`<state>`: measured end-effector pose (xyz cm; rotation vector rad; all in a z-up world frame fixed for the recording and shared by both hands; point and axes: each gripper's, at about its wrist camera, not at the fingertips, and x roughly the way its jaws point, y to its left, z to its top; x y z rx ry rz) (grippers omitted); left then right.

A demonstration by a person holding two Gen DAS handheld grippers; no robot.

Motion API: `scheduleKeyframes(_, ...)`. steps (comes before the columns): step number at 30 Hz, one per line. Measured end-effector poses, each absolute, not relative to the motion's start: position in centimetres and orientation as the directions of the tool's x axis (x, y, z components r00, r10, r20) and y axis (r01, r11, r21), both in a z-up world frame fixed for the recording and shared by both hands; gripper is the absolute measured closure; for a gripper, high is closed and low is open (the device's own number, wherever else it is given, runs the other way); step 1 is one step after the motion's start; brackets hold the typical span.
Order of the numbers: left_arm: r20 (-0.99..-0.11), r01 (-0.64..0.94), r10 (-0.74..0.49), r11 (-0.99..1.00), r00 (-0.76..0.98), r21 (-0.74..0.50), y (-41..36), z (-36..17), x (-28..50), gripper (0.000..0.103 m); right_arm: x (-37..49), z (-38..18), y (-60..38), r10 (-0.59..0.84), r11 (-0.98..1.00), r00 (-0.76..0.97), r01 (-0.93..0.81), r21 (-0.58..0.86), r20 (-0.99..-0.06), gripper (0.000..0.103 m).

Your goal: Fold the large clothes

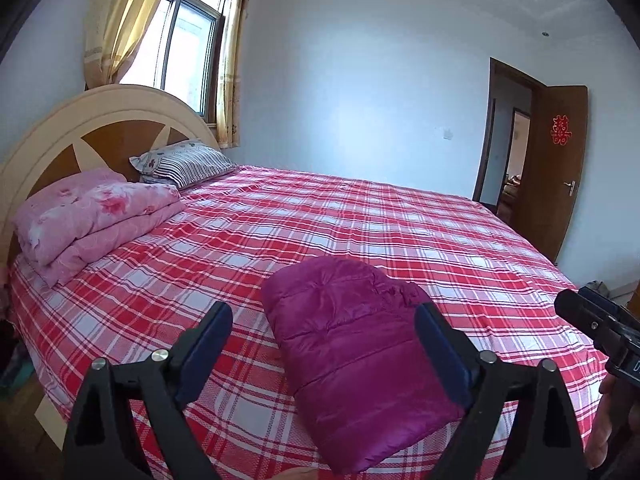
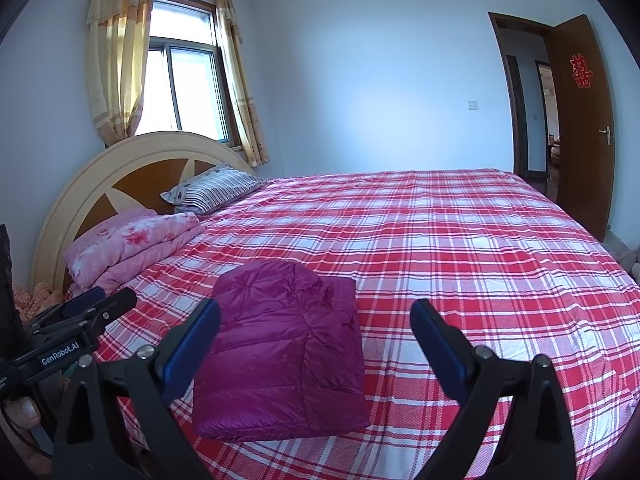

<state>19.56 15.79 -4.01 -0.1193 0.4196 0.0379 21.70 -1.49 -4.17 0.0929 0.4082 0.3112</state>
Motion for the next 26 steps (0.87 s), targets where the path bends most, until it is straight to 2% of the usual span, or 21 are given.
scheduleKeyframes(14, -0.409, -0.104, 0.072, 0.993, 0.91, -0.056, 15.44, -4.2, 19.7, 0.003, 21.52, -4.21, -1.11, 0.32, 0.947, 0.87, -0.286, 0.145, -0.375, 0.005)
scheduleKeyframes(26, -0.38, -0.102, 0.078, 0.994, 0.922, -0.043, 15.25, -4.42, 19.48, 0.003, 21.62, -4.68, -0.51, 0.322, 0.947, 0.862, -0.292, 0.137, -0.391, 0.005)
